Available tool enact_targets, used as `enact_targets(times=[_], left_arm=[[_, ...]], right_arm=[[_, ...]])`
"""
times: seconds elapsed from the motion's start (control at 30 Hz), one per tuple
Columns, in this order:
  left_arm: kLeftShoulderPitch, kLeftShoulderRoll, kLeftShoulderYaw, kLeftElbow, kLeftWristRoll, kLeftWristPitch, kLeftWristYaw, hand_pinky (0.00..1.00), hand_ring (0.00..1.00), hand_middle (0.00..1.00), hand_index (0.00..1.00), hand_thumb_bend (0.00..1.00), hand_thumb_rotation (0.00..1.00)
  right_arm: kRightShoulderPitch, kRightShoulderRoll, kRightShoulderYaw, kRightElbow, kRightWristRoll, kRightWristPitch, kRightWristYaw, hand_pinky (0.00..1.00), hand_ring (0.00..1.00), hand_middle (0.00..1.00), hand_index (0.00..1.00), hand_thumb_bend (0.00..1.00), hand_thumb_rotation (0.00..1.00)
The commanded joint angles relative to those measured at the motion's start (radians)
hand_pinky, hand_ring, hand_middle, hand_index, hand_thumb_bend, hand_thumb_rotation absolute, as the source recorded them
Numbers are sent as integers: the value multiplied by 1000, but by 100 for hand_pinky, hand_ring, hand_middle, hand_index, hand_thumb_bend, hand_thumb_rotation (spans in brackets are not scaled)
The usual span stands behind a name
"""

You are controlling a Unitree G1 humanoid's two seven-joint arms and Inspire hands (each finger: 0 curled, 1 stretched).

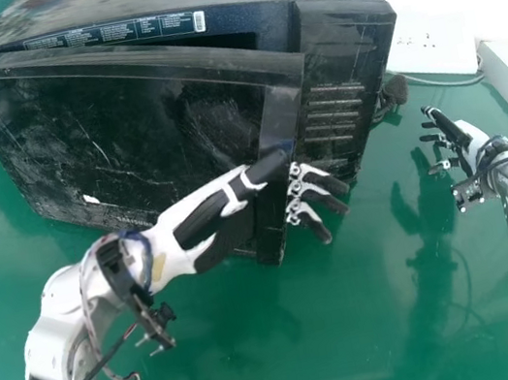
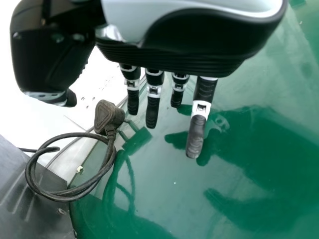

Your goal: Open the door of oven

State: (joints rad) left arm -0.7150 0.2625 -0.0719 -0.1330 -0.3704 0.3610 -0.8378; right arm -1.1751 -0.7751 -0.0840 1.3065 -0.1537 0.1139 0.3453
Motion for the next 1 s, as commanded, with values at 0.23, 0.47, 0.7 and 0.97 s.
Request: enact_targets(times=[0.23, 0.47, 0.7, 0.97], left_arm=[[44, 25, 29, -124, -74, -7, -1, 38, 51, 67, 89, 98, 75], [77, 30, 40, -139, -99, -37, -12, 35, 48, 67, 88, 95, 74], [96, 63, 71, -110, -151, -35, -83, 35, 47, 66, 81, 100, 71], [104, 104, 83, -103, -172, -39, -125, 35, 47, 63, 78, 96, 69]], right_arm=[[78, 39, 24, 50, -22, 58, 40, 53, 70, 86, 95, 68, 64], [74, 41, 32, 49, -26, 61, 39, 58, 72, 86, 95, 64, 66], [79, 41, 31, 49, -25, 52, 29, 58, 73, 86, 94, 65, 64], [76, 41, 27, 49, -17, 60, 43, 55, 73, 86, 93, 64, 64]])
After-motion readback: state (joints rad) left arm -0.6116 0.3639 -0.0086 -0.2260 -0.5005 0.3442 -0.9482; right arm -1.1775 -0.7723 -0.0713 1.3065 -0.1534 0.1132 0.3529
